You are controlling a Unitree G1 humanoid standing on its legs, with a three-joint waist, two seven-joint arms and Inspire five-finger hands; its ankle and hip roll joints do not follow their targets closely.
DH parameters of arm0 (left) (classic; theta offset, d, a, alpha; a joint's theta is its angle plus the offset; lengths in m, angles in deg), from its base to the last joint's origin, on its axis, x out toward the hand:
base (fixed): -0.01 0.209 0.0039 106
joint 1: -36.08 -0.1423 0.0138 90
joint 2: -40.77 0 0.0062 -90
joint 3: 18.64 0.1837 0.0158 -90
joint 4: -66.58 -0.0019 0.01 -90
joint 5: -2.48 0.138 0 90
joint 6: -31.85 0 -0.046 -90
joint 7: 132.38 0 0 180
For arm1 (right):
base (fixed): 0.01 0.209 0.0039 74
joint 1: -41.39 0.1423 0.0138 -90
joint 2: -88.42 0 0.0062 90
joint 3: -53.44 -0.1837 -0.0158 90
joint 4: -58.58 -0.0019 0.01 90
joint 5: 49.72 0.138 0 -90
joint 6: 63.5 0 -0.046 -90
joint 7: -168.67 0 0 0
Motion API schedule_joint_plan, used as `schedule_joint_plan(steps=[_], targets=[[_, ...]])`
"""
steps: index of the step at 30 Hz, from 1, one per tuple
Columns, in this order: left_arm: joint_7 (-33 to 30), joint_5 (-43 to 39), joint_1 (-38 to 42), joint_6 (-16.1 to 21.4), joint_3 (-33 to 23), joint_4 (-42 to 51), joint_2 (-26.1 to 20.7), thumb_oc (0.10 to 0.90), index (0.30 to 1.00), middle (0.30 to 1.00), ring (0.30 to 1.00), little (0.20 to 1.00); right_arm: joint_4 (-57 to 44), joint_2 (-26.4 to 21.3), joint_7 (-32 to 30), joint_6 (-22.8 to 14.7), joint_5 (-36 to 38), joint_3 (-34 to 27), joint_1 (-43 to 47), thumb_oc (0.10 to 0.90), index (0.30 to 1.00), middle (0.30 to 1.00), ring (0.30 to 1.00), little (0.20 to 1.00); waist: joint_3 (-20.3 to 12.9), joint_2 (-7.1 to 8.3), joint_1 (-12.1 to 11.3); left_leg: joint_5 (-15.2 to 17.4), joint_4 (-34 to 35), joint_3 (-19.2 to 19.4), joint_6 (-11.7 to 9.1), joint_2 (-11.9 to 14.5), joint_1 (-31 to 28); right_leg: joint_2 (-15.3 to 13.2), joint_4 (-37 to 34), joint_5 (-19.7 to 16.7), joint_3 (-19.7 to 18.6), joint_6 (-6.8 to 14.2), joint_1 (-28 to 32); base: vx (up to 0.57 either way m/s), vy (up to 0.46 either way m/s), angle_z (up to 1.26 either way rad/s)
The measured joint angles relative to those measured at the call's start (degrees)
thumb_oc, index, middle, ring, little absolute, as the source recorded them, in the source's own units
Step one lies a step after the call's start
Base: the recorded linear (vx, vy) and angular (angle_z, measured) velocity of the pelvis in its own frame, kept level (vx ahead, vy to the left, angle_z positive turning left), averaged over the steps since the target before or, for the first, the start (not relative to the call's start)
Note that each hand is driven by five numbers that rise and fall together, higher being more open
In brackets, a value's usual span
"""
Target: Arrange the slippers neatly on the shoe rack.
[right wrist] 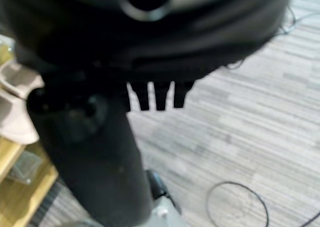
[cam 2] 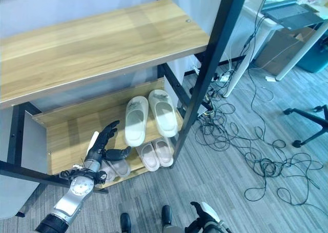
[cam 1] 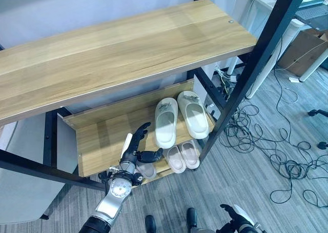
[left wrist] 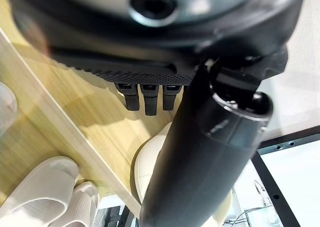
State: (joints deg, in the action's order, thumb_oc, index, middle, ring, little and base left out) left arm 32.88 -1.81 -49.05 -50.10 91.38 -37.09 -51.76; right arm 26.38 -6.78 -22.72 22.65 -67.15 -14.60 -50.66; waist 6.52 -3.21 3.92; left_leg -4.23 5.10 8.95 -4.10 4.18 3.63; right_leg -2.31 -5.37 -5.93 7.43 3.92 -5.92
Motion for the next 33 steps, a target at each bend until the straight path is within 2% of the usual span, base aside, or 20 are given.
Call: schedule_joint_plan(steps=[6,11,17,33], targets=[[0.4,-1.4,0.4,0.3,0.3,0.0,0.0,0.8,0.9,0.9,0.9,0.9,0.0,0.0,-0.2,0.2,0.0,0.0,0.0,0.8,0.9,0.9,0.9,0.9,-0.5,0.44,0.0,0.0,0.0,0.0,0.0,0.0,0.5,0.0,0.0,-0.2,0.0,-0.2,-0.6,0.0,0.0,0.0],[0.5,-2.4,2.4,0.3,3.3,-0.7,-0.3,0.8,0.9,0.9,0.9,0.9,0.0,0.1,-0.3,0.3,0.0,0.0,0.0,0.8,0.9,0.9,0.9,0.9,-1.1,1.12,0.1,-0.1,0.0,0.1,0.1,-0.1,0.8,0.0,0.0,-0.4,-0.1,-0.5,-0.8,0.0,0.0,0.0],[0.5,-2.4,4.5,0.2,6.9,-1.6,0.3,0.8,0.9,0.9,0.9,0.9,0.0,1.0,-0.4,0.6,0.2,0.0,0.0,0.8,0.9,0.9,0.9,0.9,-1.1,1.15,0.3,-0.1,0.0,0.6,0.1,0.0,0.6,0.0,0.0,-0.4,-0.7,-0.6,-1.0,0.01,-0.001,-0.05],[0.5,-2.4,5.0,0.2,8.5,-2.0,0.2,0.8,0.9,0.9,0.9,0.9,0.3,1.7,-1.4,0.6,0.3,0.0,-0.1,0.8,0.9,0.9,0.9,0.9,-1.2,1.03,0.5,-0.1,0.0,1.3,0.1,0.0,0.2,0.0,0.0,-0.6,-1.3,-0.8,-0.9,0.0,0.0,-0.02]])
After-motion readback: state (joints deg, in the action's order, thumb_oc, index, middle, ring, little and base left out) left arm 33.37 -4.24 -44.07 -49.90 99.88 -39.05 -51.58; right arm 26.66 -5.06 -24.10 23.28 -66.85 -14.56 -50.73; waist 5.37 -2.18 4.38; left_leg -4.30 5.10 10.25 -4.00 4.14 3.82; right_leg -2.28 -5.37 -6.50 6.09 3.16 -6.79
